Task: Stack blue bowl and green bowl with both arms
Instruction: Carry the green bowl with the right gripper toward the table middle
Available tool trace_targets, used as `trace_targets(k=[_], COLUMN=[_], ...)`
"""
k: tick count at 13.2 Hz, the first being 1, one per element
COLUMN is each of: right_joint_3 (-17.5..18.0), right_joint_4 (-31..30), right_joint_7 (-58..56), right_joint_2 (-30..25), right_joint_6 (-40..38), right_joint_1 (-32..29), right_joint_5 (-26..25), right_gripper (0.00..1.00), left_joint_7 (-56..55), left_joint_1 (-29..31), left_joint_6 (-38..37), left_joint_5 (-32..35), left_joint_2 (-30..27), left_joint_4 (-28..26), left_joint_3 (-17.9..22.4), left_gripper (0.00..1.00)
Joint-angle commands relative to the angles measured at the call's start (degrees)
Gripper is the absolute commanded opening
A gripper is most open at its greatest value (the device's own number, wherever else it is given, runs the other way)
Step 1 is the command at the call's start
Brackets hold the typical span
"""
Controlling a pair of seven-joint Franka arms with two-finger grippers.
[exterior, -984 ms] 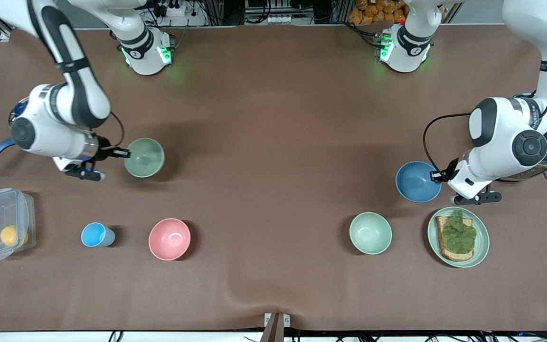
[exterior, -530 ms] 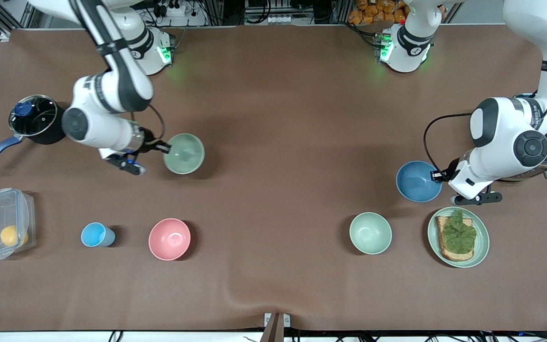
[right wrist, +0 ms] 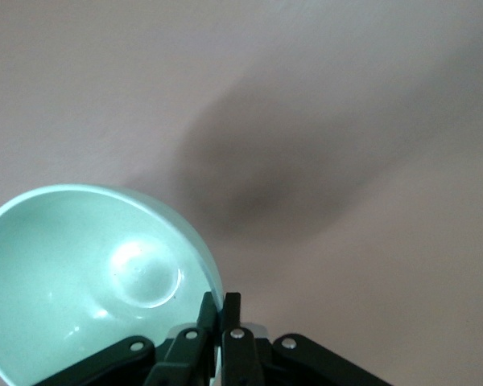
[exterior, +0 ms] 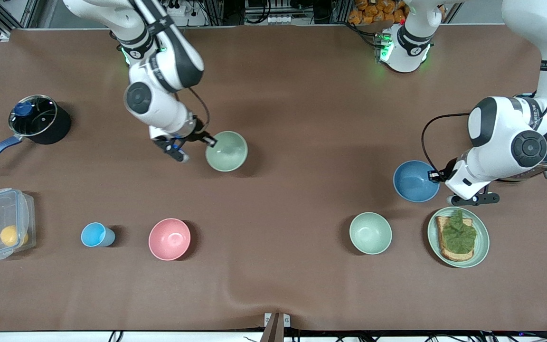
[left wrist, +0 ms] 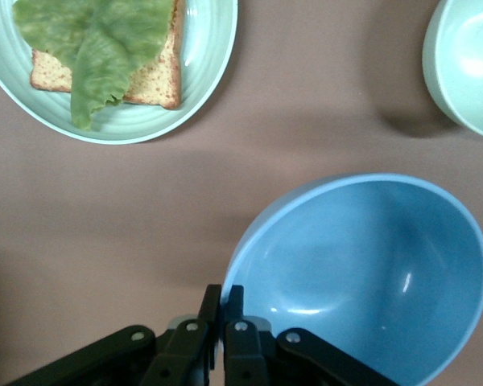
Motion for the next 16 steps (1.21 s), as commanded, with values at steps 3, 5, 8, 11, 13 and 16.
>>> trace_targets(k=[3,5,8,11,13,16], right_joint_3=[-0.6,-0.6,-0.7,-0.9,-1.2,-1.2], right_joint_4=[8.8,10.7,11.6,13.6,14.5,15.5], right_joint_7=[14.5,18.1,22.5,24.7,25.9,26.2], right_joint_2=[9.7,12.3,16.4,18.9,19.9,21.0], right_joint_6=[6.8,9.3,17.3,17.7,17.7,17.8], right_joint_1=[10.2,12.3,16.4,18.2,18.9,19.3], right_joint_5=[2.0,1.8,1.7,1.5,1.3,1.4], right_gripper=[0.0,0.0,0.0,0.0,0.0,0.0], left_joint_7=[-1.9,-2.3,-2.8,-8.2,-10.2,-18.7], left_joint_1=[-0.1,0.0,0.0,0.1,0.0,0.1], left_joint_6=[-2.5,-2.6,-2.6,-2.8,-4.4,-5.4], left_joint_5=[0.6,0.6,0.6,0.5,0.5,0.5], left_joint_2=[0.2,0.1,0.1,-0.1,-0.2,-0.2], left_joint_4=[1.8,1.8,1.8,1.9,3.3,3.9], left_joint_3=[-1.4,-1.6,-2.2,-5.1,-8.0,-13.1], left_gripper=[0.0,0.0,0.0,0.0,0.0,0.0])
